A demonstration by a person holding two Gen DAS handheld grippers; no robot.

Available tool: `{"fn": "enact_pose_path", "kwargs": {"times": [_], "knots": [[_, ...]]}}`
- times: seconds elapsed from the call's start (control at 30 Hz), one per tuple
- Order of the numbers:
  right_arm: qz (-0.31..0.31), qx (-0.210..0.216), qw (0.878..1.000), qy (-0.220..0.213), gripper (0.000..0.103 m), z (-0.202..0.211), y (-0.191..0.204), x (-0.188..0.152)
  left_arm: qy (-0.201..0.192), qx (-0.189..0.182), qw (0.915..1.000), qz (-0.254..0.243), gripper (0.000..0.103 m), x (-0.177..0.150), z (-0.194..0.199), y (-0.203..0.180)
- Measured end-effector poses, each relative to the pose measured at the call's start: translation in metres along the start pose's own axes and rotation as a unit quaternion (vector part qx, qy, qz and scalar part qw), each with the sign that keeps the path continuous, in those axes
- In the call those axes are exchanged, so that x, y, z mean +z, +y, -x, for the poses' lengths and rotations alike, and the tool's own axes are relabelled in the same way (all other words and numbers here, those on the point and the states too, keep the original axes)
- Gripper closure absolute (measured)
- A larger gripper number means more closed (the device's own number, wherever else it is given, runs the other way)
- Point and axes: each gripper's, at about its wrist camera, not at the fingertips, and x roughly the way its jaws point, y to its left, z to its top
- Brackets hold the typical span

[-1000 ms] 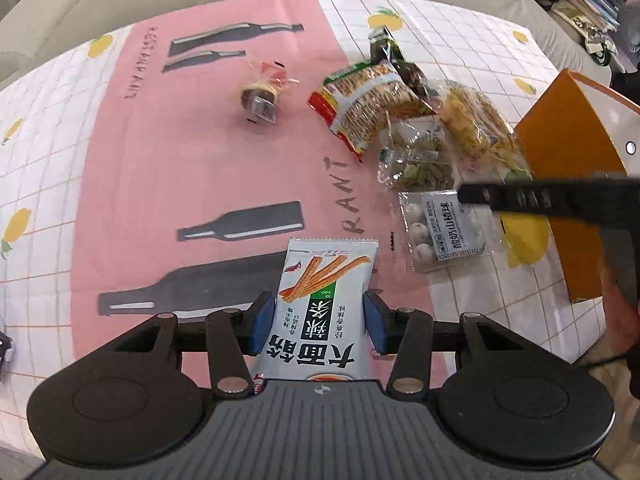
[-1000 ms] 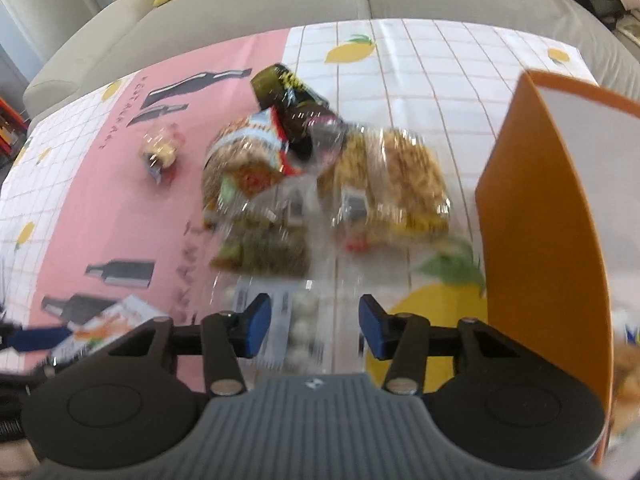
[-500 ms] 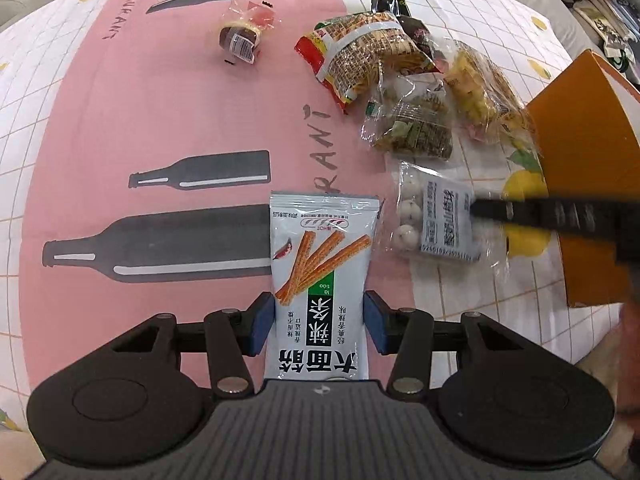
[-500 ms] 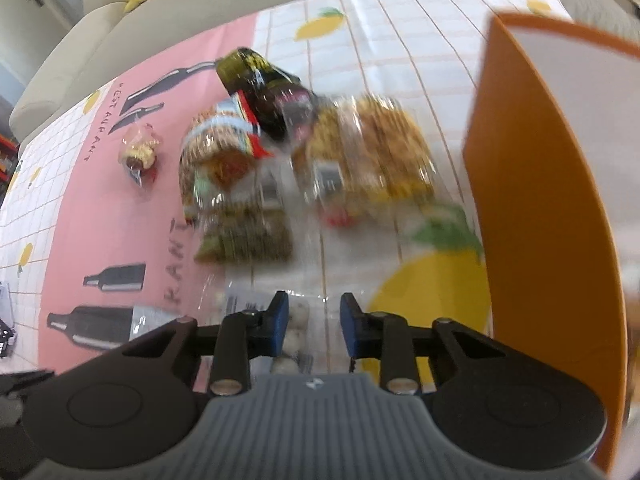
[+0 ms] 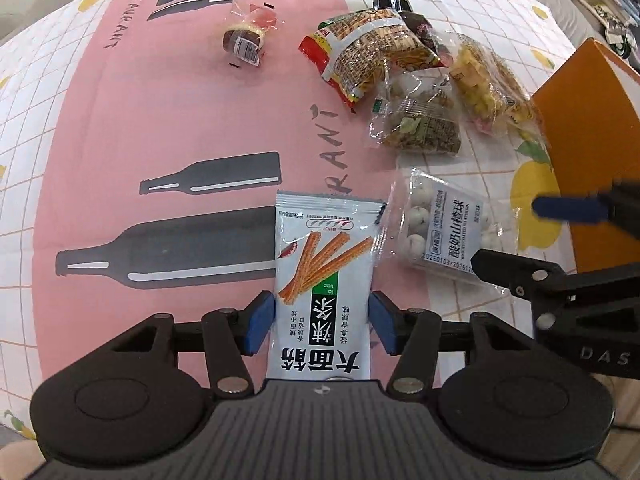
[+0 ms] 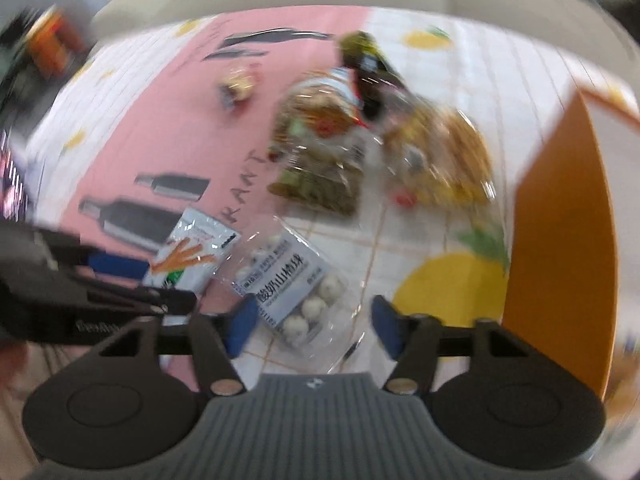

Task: Organize snacks
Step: 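Grasp the yogurt hawthorn ball pack with the right tool while the left tool holds the breadstick packet, then lift both held packets and carry them over the orange box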

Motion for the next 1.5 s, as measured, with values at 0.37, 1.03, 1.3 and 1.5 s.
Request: {"fn": "enact_pose_path", "kwargs": {"times": [0.37,1.03,1.3,1.5], "knots": [[0.169,0.026,0.985,0.035,0.016,-0.039,0.014,0.018,0.014,0.005,0.9999,-0.001,0.032,-0.001,-0.005,0.004],[-0.037,0.015,0.997,0.059,0.036,-0.029,-0.006,-0.009,-0.004,0.036,0.9987,-0.034,0.039,-0.004,-0.008,-0.013],[-0.147,0.018,0.988,0.029,0.038,-0.011,-0.023,-0.020,-0.043,0.018,0.9989,-0.002,0.048,-0.008,0.007,-0.021],[-0.168,0.022,0.986,-0.007,0.038,0.021,-0.027,-0.021,-0.070,-0.020,0.9970,0.027,0.049,-0.008,0.038,-0.019]]}}
